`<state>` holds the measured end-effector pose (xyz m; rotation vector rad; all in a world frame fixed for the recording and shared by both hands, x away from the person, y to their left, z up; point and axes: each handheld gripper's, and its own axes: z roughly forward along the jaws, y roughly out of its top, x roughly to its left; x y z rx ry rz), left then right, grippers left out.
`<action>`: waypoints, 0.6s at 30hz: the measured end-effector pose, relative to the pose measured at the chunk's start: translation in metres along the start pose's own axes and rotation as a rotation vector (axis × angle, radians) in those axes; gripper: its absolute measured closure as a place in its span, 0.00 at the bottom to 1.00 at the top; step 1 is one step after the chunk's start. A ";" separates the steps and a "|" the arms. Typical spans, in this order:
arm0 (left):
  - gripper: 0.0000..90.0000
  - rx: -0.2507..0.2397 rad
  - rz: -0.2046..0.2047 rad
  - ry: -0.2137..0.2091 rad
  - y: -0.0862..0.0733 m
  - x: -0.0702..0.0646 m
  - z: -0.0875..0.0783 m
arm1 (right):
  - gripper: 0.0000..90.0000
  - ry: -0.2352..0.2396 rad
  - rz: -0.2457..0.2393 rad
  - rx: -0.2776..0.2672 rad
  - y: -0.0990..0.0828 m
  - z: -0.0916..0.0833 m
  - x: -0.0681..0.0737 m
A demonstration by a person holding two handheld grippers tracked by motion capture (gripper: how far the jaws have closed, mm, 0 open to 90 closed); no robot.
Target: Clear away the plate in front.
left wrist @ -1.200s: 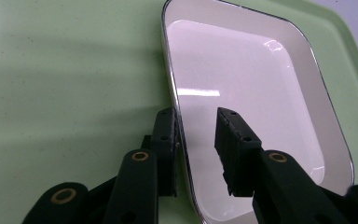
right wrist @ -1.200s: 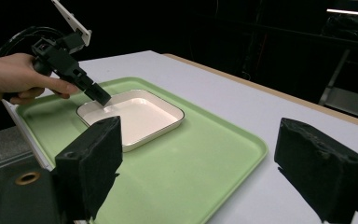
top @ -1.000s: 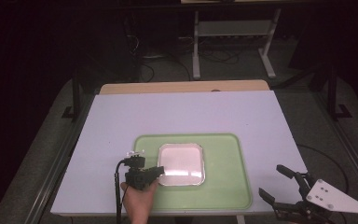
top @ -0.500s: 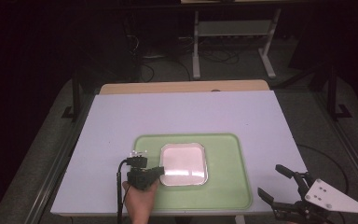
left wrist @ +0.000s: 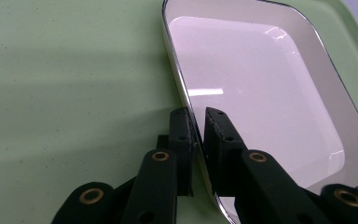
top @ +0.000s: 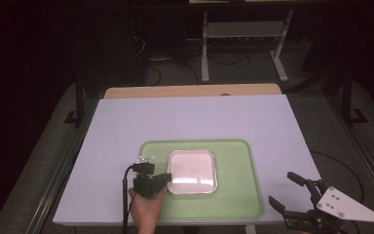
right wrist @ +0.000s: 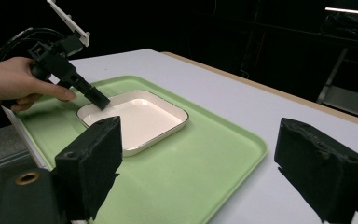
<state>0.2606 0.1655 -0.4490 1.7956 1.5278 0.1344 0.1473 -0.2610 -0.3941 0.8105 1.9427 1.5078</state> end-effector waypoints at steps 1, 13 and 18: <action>0.85 -0.004 -0.003 -0.003 0.000 0.000 0.000 | 0.16 0.000 0.000 0.001 0.000 0.000 0.000; 0.74 -0.061 0.042 -0.020 0.001 0.000 -0.016 | 0.16 -0.012 0.019 0.024 -0.003 0.002 -0.003; 0.68 -0.079 0.087 -0.039 0.004 -0.002 -0.023 | 0.16 -0.009 0.027 0.040 -0.004 0.005 -0.004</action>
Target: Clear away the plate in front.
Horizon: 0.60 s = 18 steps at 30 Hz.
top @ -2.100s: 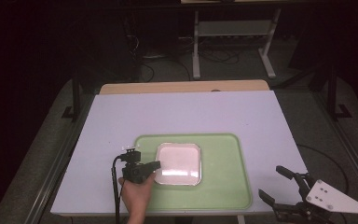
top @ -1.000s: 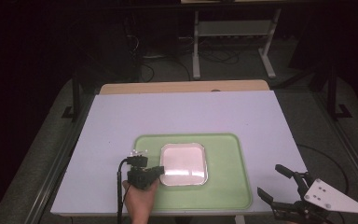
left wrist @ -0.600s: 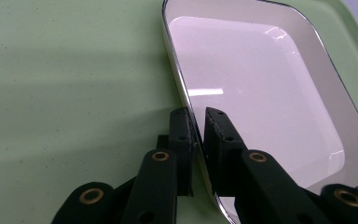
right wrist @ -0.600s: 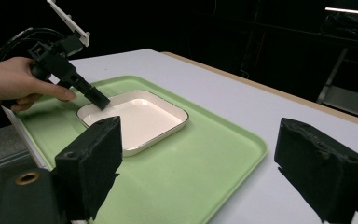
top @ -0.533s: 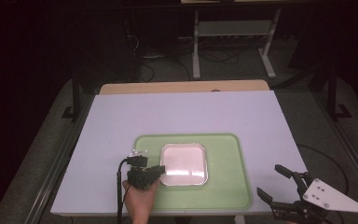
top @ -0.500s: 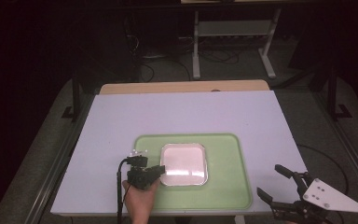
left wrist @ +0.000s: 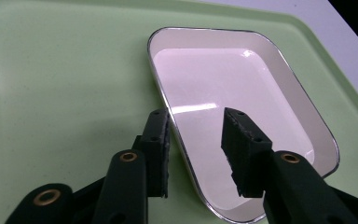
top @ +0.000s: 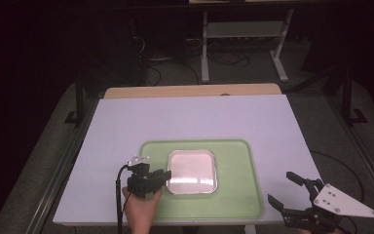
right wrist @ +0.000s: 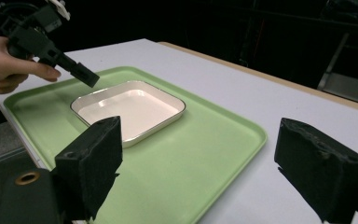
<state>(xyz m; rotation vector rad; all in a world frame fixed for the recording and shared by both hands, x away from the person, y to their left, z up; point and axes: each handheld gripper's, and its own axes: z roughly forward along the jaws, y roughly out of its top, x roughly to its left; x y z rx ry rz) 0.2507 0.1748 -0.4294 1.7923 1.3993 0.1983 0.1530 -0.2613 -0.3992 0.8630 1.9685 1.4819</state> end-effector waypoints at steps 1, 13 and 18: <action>0.67 0.000 0.000 0.000 0.000 0.000 0.000 | 0.16 0.000 0.000 0.000 0.000 0.000 0.000; 0.53 -0.008 0.089 -0.056 0.011 -0.005 -0.005 | 0.15 -0.004 0.008 0.019 -0.001 0.002 -0.001; 0.47 0.009 0.126 -0.066 0.012 -0.006 -0.003 | 0.16 -0.008 0.006 0.022 -0.002 0.001 -0.003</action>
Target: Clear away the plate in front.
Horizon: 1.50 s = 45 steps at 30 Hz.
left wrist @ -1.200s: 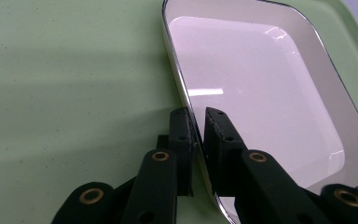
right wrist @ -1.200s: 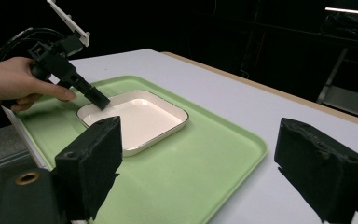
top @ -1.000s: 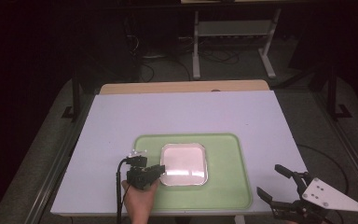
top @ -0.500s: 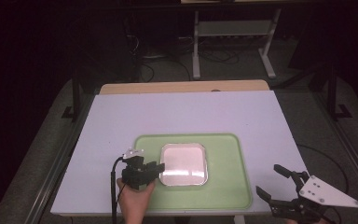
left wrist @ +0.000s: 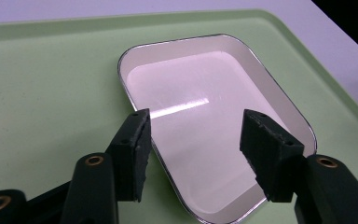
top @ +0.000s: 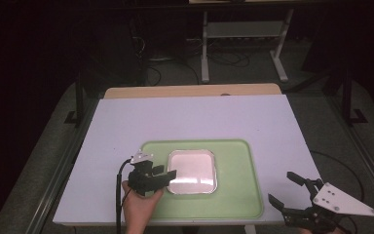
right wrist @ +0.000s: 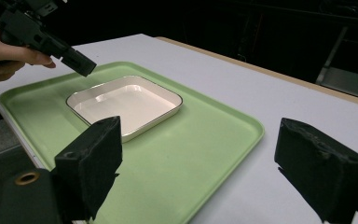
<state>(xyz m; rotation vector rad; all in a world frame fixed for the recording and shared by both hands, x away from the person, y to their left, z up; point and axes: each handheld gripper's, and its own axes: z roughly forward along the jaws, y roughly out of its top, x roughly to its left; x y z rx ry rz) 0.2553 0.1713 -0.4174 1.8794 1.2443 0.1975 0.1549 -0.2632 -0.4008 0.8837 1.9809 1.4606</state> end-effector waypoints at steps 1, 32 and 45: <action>0.47 0.001 0.001 -0.004 0.000 0.000 0.000 | 0.16 0.000 0.000 0.000 0.000 0.000 0.000; 0.26 -0.008 0.163 -0.130 0.015 -0.003 -0.012 | 0.16 -0.004 -0.007 0.025 -0.002 0.002 -0.003; 0.23 -0.020 0.209 -0.171 0.005 0.013 -0.024 | 0.16 0.000 -0.004 0.038 -0.004 0.006 -0.002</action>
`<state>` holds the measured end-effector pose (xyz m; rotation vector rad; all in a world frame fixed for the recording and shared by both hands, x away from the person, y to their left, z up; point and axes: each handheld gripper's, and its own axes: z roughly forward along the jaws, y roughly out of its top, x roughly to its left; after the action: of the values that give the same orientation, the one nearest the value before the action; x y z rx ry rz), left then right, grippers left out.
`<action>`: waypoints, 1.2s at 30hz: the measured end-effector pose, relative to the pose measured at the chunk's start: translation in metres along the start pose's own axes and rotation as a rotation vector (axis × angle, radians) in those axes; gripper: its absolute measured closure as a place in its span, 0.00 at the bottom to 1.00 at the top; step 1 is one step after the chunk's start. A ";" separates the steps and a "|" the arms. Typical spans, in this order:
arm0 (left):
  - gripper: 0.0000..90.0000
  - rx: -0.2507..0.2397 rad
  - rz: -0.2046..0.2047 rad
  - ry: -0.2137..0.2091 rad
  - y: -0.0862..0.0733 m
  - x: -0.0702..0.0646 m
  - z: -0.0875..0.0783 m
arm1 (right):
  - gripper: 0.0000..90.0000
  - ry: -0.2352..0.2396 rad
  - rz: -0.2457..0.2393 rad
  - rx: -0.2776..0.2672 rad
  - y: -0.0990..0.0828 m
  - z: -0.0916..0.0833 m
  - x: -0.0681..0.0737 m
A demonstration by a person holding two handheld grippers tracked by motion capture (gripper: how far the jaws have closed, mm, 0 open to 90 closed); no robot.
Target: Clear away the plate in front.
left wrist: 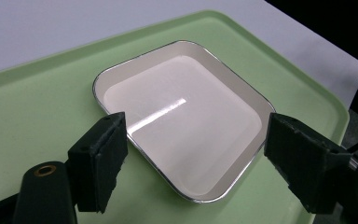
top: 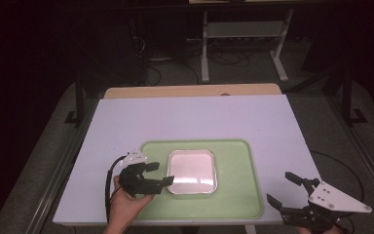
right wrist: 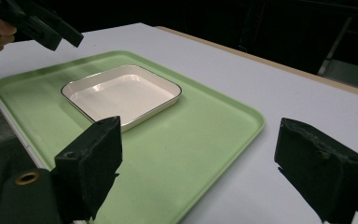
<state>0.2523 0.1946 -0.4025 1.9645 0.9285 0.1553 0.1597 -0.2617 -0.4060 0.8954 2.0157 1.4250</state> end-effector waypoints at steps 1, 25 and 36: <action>0.23 -0.006 0.004 0.000 0.000 0.001 -0.002 | 0.16 -0.001 -0.001 0.000 0.000 0.000 0.000; 0.23 -0.076 0.040 0.044 0.003 0.021 -0.053 | 0.16 -0.004 0.001 0.012 -0.002 0.003 -0.002; 0.22 -0.090 0.049 0.078 -0.011 0.033 -0.075 | 0.15 -0.003 -0.006 0.016 -0.002 0.004 -0.001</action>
<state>0.2355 0.2713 -0.3765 1.9101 0.9082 0.2981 0.1630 -0.2602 -0.4093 0.8965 2.0292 1.4052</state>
